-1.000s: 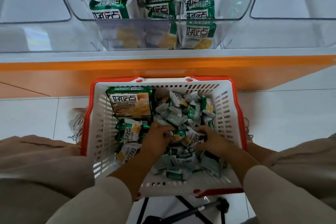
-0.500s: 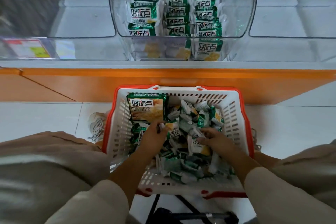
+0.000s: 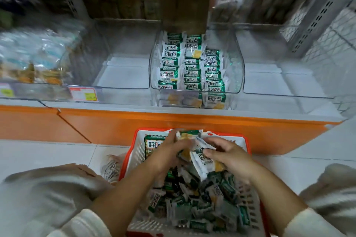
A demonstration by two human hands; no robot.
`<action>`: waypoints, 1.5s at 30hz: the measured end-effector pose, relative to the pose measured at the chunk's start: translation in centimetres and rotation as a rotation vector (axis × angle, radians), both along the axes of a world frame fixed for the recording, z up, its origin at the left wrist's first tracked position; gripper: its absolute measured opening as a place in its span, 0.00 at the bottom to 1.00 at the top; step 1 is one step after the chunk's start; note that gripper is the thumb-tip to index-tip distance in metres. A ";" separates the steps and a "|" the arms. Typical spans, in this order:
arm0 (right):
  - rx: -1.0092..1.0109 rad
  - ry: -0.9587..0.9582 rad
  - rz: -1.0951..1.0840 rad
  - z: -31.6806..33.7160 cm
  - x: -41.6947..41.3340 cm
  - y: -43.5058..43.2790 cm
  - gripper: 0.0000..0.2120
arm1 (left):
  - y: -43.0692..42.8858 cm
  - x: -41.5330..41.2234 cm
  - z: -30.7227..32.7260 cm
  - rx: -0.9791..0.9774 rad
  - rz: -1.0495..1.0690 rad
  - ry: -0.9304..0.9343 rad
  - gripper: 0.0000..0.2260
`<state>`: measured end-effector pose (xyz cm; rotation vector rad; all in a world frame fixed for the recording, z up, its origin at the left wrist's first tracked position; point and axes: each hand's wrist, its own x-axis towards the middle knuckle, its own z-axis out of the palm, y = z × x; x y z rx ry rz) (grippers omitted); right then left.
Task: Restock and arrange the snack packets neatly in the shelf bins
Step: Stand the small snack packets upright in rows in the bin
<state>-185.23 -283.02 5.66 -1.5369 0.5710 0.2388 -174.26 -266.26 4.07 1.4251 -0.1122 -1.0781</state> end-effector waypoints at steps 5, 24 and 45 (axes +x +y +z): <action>-0.159 -0.108 -0.022 4.5 0.7 0.3 0.24 | -0.3 0.7 4.7 0.011 -0.001 -0.167 0.29; -0.469 -0.365 -0.233 9.8 16.0 -5.1 0.20 | 0.3 12.9 14.2 -0.189 0.483 -0.407 0.16; -0.830 -0.176 -0.291 7.3 26.0 -8.6 0.33 | -0.3 14.6 13.3 -0.167 0.430 -0.414 0.19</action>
